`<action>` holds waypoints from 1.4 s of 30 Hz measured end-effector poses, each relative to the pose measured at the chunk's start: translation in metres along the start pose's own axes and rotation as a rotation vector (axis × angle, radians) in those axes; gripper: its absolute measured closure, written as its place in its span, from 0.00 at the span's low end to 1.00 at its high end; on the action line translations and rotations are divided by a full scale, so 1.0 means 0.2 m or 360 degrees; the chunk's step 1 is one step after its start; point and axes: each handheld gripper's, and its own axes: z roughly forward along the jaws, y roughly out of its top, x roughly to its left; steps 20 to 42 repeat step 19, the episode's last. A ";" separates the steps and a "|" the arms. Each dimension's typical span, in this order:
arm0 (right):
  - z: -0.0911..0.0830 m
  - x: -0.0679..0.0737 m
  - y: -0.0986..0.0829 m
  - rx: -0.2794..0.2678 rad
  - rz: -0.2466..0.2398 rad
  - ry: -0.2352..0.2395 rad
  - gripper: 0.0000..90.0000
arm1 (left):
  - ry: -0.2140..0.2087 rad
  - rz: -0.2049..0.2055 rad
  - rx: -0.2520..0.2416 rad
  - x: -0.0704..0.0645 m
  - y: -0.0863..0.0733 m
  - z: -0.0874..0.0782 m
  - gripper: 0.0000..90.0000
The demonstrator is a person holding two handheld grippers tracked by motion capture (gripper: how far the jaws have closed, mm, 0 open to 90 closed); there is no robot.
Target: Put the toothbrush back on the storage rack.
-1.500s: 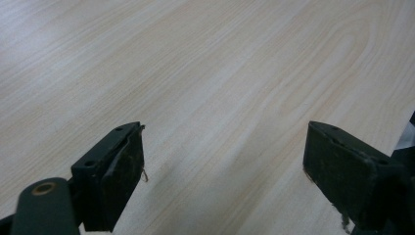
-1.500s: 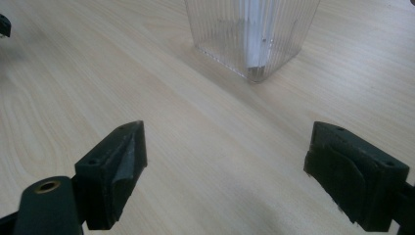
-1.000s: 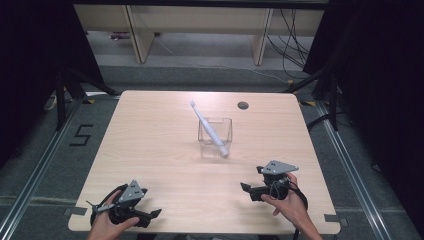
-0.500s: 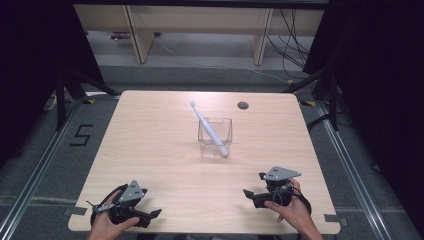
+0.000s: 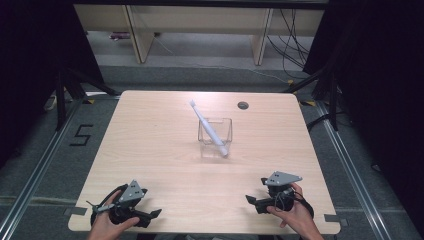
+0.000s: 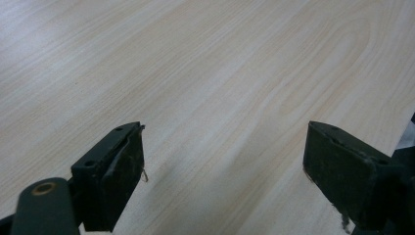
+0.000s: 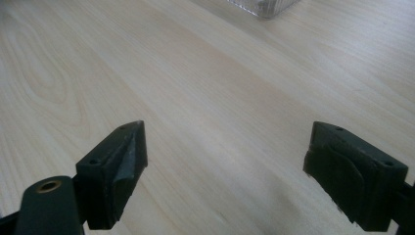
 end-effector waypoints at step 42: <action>-0.01 0.00 -0.03 0.0006 -0.0016 0.0003 0.18 | 0.0004 0.0013 0.0015 0.00 0.00 0.00 0.17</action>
